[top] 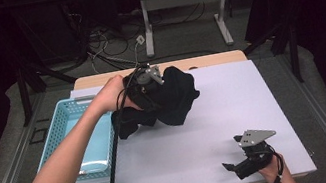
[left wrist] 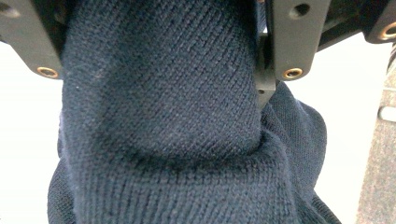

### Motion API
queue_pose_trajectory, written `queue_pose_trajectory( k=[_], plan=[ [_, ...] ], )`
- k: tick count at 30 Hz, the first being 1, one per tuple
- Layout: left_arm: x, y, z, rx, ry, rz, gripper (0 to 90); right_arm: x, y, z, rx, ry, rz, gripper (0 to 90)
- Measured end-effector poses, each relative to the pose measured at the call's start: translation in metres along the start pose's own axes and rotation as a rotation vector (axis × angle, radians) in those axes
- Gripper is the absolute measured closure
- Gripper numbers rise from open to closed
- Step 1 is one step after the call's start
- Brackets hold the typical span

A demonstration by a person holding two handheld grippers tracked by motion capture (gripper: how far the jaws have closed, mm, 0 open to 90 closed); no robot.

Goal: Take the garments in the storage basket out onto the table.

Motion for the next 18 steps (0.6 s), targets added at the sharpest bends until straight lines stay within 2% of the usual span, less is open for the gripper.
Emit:
queue_pose_trajectory(
  k=[3, 4, 5, 9, 18],
  plan=[
    [0.006, 0.002, 0.001, 0.014, -0.003, -0.003, 40.9, 0.0, 0.0, -0.001, -0.002, -0.002, -0.003, 0.0],
    [0.008, 0.002, 0.002, 0.002, -0.006, 0.006, 40.9, 0.0, 0.0, -0.001, -0.003, -0.002, -0.002, 0.0],
    [0.009, 0.002, 0.002, 0.015, -0.007, -0.005, 40.9, 0.0, 0.0, 0.0, -0.002, -0.005, -0.009, 0.0],
    [0.016, 0.001, 0.004, 0.004, -0.009, 0.02, 40.9, 0.0, 0.0, 0.0, 0.004, 0.0, -0.012, 0.0],
    [0.028, 0.0, 0.008, 0.014, -0.008, 0.027, 40.8, 0.0, 0.0, 0.0, 0.0, -0.006, -0.007, 0.0]
  ],
)
Point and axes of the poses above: each handheld gripper's, and its own axes: x roughly forward along the jaws, y roughly out of its top, z roughly to its right, the point moved 7 cm from there along x, roughly forward along the jaws, and after that the axes turned 5 degrees about -x, right-handed, at the moved point
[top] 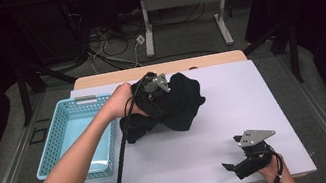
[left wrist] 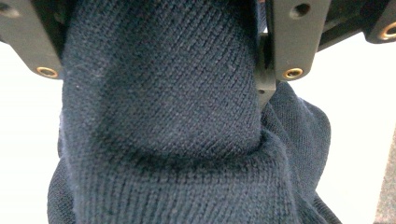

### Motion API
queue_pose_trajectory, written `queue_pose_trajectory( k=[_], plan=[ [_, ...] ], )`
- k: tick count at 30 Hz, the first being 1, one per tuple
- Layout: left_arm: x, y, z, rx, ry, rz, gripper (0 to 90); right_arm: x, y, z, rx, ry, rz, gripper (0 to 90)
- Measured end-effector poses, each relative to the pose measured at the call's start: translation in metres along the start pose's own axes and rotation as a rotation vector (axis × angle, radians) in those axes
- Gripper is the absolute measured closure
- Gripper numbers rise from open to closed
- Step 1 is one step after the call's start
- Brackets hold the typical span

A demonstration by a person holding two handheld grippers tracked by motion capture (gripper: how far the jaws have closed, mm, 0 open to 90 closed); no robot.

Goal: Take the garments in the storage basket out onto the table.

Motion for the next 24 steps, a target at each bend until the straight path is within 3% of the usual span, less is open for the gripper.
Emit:
queue_pose_trajectory(
  k=[24],
  plan=[
    [0.027, -0.005, 0.01, -0.02, -0.001, 0.071, 40.8, 0.0, 0.001, -0.001, 0.007, 0.013, 0.011, 0.0]
  ],
)
Point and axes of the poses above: each handheld gripper's, and its own axes: x roughly forward along the jaws, y roughly out of its top, z roughly to its right, the point moved 7 cm from there along x, roughly forward along the jaws, and after that the axes turned 5 degrees about -x, right-handed, at the moved point
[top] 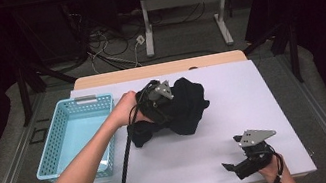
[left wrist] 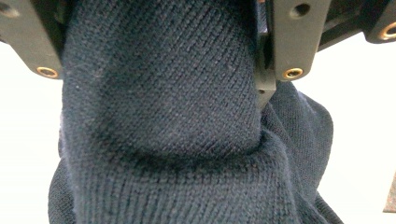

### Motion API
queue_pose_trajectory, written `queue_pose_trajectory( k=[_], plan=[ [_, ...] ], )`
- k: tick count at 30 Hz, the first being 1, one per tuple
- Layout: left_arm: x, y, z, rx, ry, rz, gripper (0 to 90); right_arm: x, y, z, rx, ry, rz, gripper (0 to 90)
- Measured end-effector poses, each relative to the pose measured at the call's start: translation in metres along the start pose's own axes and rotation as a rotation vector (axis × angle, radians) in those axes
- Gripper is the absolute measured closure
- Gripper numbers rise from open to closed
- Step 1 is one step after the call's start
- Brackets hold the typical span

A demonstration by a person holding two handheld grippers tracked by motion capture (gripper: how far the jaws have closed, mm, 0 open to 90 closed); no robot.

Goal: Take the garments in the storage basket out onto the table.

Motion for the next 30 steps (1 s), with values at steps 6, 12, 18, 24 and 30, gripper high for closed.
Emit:
queue_pose_trajectory(
  k=[6, 12, 18, 24, 30],
  plan=[
    [0.009, -0.004, 0.001, -0.01, -0.009, 0.008, 40.8, 0.001, 0.0, 0.0, 0.002, 0.0, 0.006, 0.0],
    [0.017, -0.006, 0.002, -0.023, -0.005, 0.027, 40.7, -0.001, -0.001, 0.0, -0.003, 0.004, -0.016, 0.0],
    [0.028, -0.01, 0.005, -0.039, -0.011, 0.037, 40.7, -0.001, 0.0, 0.0, 0.0, 0.001, -0.004, 0.0],
    [0.038, -0.015, 0.008, -0.065, -0.026, 0.047, 40.7, -0.001, 0.0, 0.0, -0.007, 0.007, -0.011, 0.0],
    [0.044, -0.021, 0.009, -0.087, -0.028, 0.053, 40.7, -0.001, 0.0, 0.0, -0.005, 0.003, -0.005, 0.0]
  ],
)
Point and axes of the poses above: each handheld gripper's, and its own axes: x roughly forward along the jaws, y roughly out of its top, z roughly to its right, the point moved 7 cm from there along x, roughly forward along the jaws, and after that the axes turned 5 degrees about -x, right-handed, at the moved point
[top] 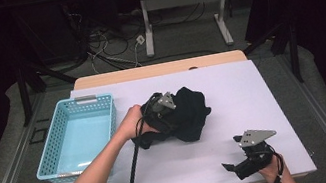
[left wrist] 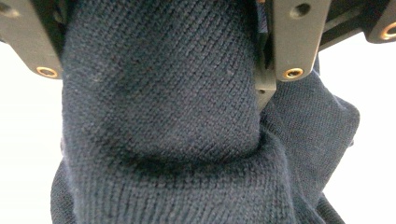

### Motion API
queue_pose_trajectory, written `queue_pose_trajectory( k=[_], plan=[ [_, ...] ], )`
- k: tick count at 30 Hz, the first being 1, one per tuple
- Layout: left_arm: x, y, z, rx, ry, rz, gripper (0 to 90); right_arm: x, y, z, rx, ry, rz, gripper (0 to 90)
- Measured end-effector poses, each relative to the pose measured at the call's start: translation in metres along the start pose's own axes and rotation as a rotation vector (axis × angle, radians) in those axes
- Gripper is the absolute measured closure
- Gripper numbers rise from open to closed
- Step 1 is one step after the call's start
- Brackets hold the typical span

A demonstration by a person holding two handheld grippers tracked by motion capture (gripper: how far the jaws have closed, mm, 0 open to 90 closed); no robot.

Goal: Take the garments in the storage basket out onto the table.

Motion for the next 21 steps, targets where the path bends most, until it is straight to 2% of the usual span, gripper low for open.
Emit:
queue_pose_trajectory(
  k=[9, 21],
  plan=[
    [0.012, -0.005, 0.0, -0.059, -0.005, 0.049, 40.6, 0.0, 0.0, 0.0, 0.005, -0.004, 0.003, 0.0],
    [0.027, -0.014, 0.001, -0.089, 0.012, 0.064, 40.2, 0.0, 0.0, 0.0, -0.002, -0.002, -0.001, 0.0]
  ],
)
Point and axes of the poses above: each handheld gripper's, and its own axes: x roughly forward along the jaws, y roughly out of its top, z roughly to its right, the point moved 7 cm from there along x, roughly forward along the jaws, and after that the axes turned 5 degrees about -x, right-handed, at the moved point
